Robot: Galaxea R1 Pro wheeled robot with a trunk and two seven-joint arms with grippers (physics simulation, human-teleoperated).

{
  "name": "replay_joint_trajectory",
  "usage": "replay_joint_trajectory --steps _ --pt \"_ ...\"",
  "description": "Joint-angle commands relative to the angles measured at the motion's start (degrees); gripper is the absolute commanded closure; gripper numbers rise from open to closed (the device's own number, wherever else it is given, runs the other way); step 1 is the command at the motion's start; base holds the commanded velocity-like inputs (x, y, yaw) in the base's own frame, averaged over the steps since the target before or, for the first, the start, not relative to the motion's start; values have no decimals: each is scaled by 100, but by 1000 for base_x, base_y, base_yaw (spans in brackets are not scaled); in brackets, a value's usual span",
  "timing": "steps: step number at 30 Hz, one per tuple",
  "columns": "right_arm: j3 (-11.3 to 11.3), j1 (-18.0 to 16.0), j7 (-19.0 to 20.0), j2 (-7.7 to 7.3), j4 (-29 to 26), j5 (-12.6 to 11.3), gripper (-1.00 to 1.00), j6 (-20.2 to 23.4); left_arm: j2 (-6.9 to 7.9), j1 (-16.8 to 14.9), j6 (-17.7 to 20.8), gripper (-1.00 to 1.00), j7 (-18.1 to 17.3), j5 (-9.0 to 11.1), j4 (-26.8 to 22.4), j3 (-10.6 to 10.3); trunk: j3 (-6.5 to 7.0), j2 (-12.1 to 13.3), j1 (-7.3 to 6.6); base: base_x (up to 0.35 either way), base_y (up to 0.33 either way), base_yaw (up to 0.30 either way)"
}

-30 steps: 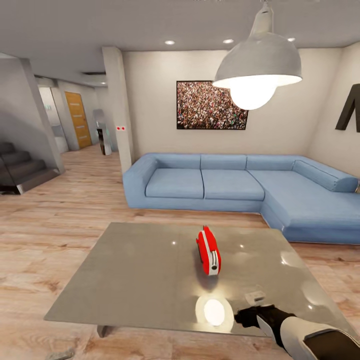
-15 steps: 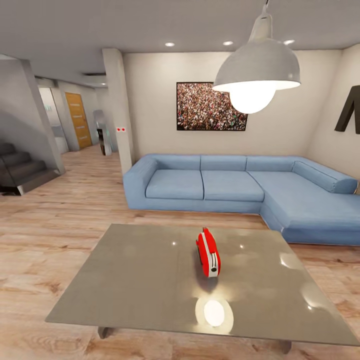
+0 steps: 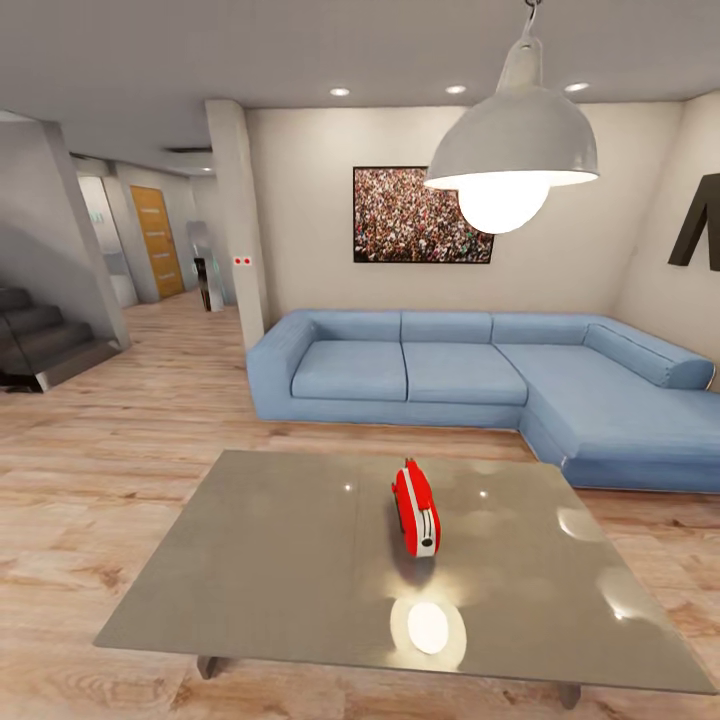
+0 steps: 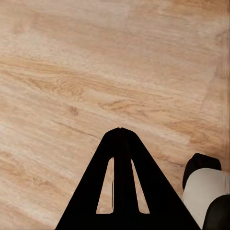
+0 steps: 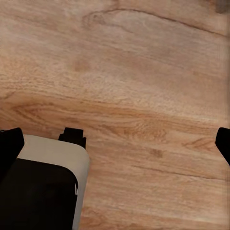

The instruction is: Turn on the radio receiver that's on the table in the living room.

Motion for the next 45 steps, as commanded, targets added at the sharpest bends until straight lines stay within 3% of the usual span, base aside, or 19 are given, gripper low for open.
replay_joint_trajectory --steps 1,7,13,19,25,29,45 --pt "-2 4 -4 6 0 -3 -100 -5 -48 2 -3 100 0 5 -5 1 0 0 0 0 0 0" --pt "-13 12 -2 55 -1 -46 -100 -12 -473 6 -6 100 0 2 -12 1 0 0 0 0 0 0" --pt "-15 12 -1 59 -1 -60 -100 -12 -730 7 11 100 -8 13 -5 7 0 0 0 0 0 0" --pt "-17 12 -1 59 -1 -63 -100 -12 -1105 7 17 100 -9 11 -4 10 0 0 0 0 0 0" --pt "-16 12 -1 60 -1 -62 -100 -12 -1381 7 18 100 -9 17 -3 10 0 0 0 0 0 0" --pt "-17 12 -1 60 -1 -62 -100 -12 -1461 7 18 100 -15 19 -3 10 0 0 0 0 0 0" --pt "-18 12 1 60 -1 -62 -100 -12 -1470 8 18 100 -18 19 -3 10 0 0 0 0 0 0"
